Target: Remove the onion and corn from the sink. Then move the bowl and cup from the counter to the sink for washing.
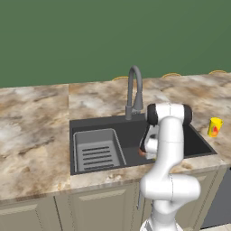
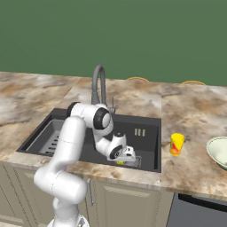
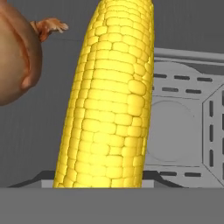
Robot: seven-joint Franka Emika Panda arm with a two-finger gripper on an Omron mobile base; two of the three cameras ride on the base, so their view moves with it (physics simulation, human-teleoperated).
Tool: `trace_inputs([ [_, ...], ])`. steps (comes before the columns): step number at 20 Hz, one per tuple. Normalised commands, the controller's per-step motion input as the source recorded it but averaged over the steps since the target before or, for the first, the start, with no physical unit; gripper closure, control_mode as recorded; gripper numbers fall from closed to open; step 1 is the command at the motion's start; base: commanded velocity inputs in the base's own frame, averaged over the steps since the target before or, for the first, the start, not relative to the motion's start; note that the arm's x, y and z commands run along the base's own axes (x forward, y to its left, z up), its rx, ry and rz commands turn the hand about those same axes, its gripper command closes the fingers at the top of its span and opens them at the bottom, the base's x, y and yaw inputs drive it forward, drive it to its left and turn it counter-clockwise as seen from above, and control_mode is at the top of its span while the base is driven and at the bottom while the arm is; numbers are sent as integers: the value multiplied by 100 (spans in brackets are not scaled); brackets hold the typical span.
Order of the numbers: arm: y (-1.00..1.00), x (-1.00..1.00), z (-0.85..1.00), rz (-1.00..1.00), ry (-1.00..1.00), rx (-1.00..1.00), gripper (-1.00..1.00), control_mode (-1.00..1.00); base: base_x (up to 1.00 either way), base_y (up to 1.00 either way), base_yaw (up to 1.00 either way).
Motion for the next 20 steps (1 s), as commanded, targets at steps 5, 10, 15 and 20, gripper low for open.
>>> trace_inputs([
  [5, -19, -10, 32, 0, 0, 0, 100, -100, 0, 0, 0],
  [10, -10, -13, 39, 0, 0, 0, 100, -100, 0, 0, 0],
  [15, -5, -13, 46, 0, -5, 0, 100, -100, 0, 0, 0],
  [20, -6, -16, 50, 0, -7, 0, 100, -100, 0, 0, 0],
])
